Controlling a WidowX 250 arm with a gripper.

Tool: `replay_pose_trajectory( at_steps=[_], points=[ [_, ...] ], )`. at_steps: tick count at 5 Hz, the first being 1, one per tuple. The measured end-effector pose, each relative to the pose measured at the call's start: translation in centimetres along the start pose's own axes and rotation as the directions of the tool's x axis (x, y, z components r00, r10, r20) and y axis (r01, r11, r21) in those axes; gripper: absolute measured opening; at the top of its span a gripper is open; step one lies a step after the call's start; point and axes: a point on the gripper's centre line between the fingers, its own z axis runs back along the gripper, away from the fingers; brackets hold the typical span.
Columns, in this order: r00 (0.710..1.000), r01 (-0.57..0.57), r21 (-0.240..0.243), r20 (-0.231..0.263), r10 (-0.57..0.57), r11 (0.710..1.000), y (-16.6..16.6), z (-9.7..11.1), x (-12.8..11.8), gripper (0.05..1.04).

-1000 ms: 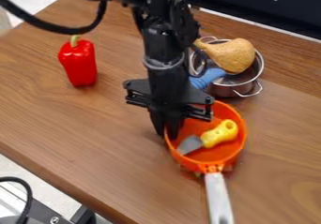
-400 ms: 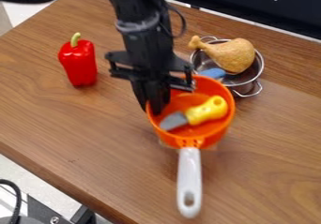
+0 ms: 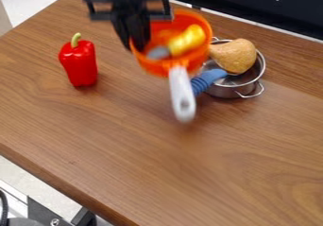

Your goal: Moved the orange pot to the upper right side of the table

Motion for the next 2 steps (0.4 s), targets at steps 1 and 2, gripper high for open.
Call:
replay_pose_trajectory(
  at_steps=[1, 2],
  points=[
    [0.999, -0.034, 0.044, 0.020, 0.033, 0.998, 1.2, -1.2, 3.2, 0.055],
    [1.000, -0.031, 0.052, 0.004, 0.031, 0.998, 2.8, -1.5, 6.1, 0.055]
  ],
)
